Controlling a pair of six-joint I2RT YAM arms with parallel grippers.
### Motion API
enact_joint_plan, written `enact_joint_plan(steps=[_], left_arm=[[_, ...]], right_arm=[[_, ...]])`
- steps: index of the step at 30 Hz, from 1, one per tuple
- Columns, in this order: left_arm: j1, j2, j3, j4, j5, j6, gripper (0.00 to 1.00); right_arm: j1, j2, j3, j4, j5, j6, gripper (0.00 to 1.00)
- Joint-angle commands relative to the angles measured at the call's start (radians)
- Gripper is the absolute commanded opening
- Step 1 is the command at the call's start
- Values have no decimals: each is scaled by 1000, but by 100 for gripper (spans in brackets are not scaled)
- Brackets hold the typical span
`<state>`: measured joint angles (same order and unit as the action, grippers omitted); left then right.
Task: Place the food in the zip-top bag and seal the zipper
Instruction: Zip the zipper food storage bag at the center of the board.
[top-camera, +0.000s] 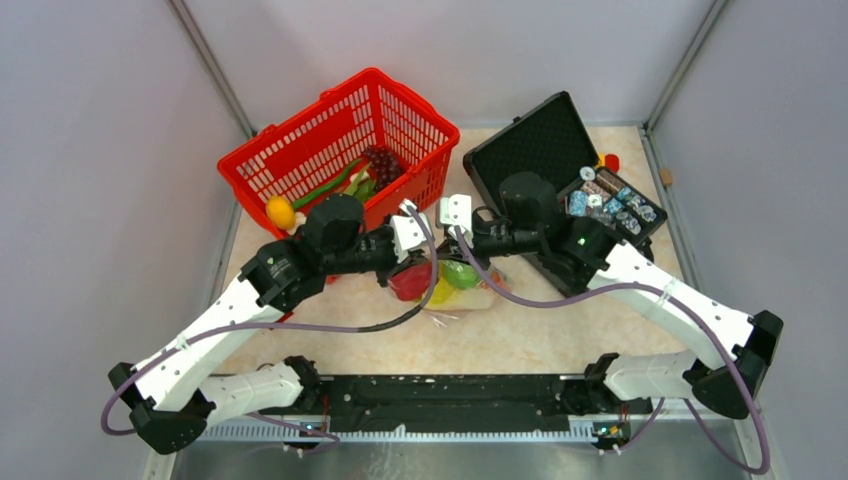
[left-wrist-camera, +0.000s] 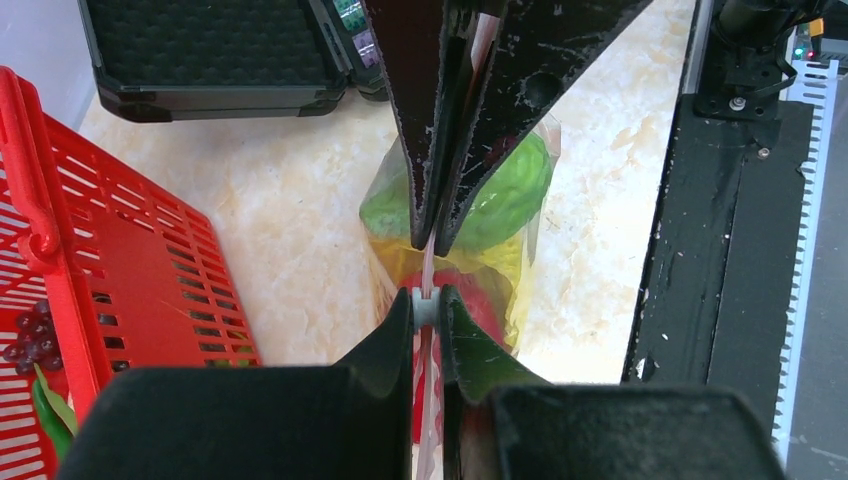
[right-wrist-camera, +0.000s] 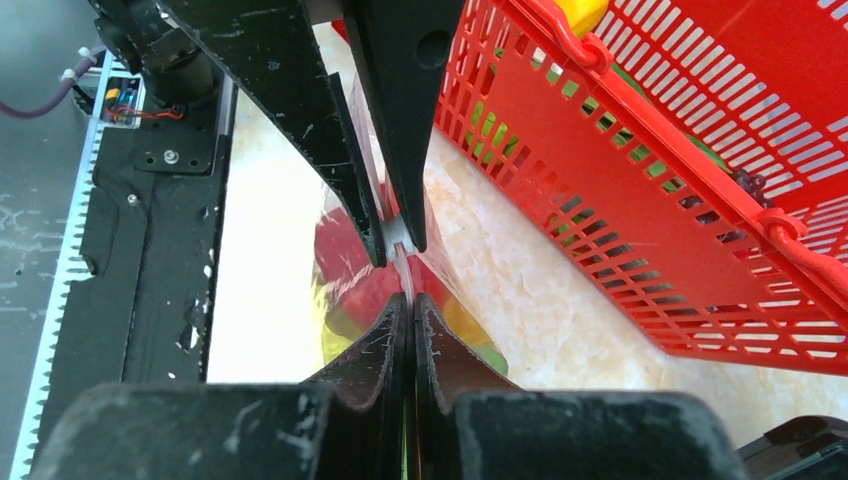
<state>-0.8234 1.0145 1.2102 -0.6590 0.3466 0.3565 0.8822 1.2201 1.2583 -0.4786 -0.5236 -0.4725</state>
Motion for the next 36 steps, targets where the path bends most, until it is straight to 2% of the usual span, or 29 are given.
enact_joint_plan(steps=[1, 15, 20, 36], left_arm=[[3, -20, 33, 78, 0, -15, 0], [4, -94, -49, -16, -143, -11, 0], [4, -103, -35, -131, -214, -26, 0], [4, -122, -43, -331, -395, -67, 0]], right_arm=[[7, -33, -12, 64, 11, -7, 0], [6, -165, -173, 237, 189, 28, 0], [7, -153, -190, 257, 265, 43, 0], [7, -168, -221, 313, 294, 66, 0]])
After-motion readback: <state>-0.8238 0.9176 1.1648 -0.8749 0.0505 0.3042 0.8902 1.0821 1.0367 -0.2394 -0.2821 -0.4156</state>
